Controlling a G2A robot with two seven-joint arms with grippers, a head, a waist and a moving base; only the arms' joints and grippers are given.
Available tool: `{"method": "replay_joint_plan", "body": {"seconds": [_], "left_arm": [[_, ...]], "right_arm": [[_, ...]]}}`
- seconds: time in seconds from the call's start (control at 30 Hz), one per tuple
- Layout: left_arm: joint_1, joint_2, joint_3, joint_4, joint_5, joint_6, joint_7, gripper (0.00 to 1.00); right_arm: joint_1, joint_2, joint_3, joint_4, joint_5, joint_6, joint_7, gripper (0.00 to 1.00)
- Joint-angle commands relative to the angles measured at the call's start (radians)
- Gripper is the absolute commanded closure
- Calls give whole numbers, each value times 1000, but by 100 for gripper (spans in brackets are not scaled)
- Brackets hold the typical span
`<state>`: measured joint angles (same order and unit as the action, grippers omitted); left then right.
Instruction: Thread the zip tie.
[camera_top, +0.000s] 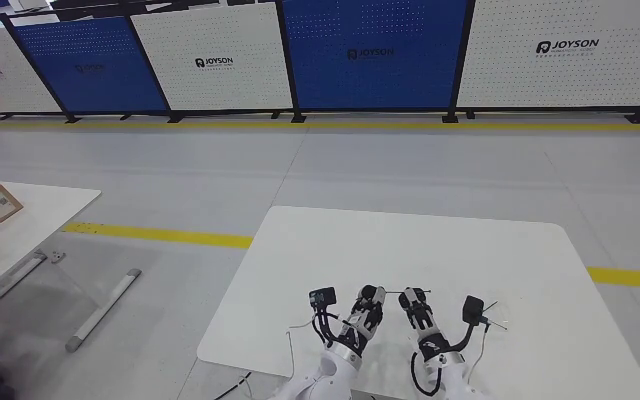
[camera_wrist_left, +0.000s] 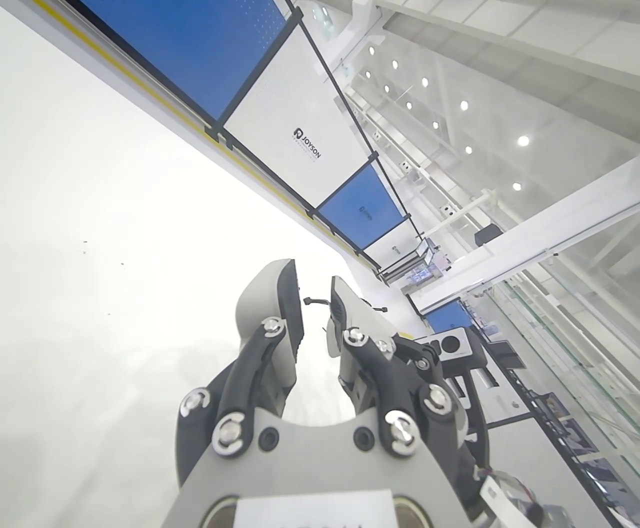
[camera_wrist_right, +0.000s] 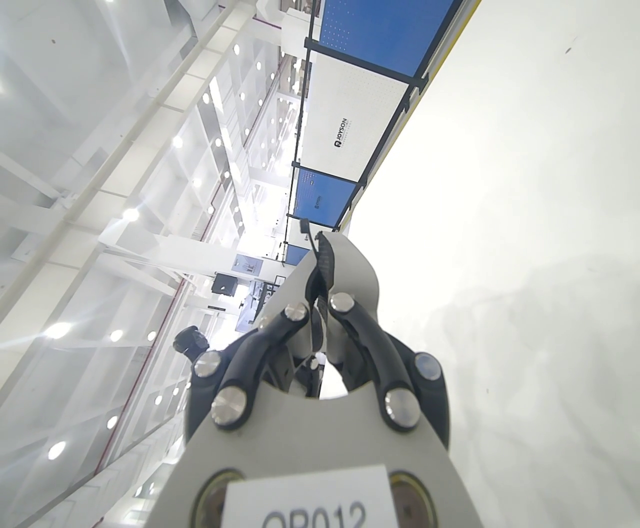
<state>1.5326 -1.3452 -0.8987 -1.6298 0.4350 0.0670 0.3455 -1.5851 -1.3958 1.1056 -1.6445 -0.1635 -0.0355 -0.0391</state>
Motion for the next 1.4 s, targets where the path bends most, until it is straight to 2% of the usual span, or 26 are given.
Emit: {"method": "replay_joint_plan", "body": {"seconds": [0.0, 0.1, 0.3, 0.53, 0.83, 1.2, 1.27, 1.3, 1.37], "left_arm": [[1, -1, -1, 0, -5, 1, -2, 85], [0, -3, -3, 1, -13, -1, -4, 87], [0, -6, -4, 2, -17, -6, -10, 100], [1, -7, -4, 1, -7, -12, -18, 100], [5, 0, -13, 0, 53, -11, -79, 100], [17, 3, -24, -16, 67, -13, -96, 100], [17, 2, -24, -17, 67, -12, -95, 75], [17, 2, -24, -17, 68, -12, -95, 55], [17, 2, -24, -18, 69, -11, -96, 51]], "right_arm": [[-1, 0, 0, 0, -1, -2, 0, 100], [-3, 0, -1, 0, -5, -5, 0, 100], [-5, -1, 1, 0, -3, -8, 0, 100], [-3, 0, 3, 2, -11, -2, 11, 100], [24, 11, 31, -9, -45, 73, 139, 100], [25, 12, 21, -6, -65, 55, 144, 100], [24, 12, 21, -6, -63, 51, 142, 100], [24, 12, 21, -6, -62, 49, 141, 100], [23, 12, 21, -5, -63, 47, 138, 100]]}}
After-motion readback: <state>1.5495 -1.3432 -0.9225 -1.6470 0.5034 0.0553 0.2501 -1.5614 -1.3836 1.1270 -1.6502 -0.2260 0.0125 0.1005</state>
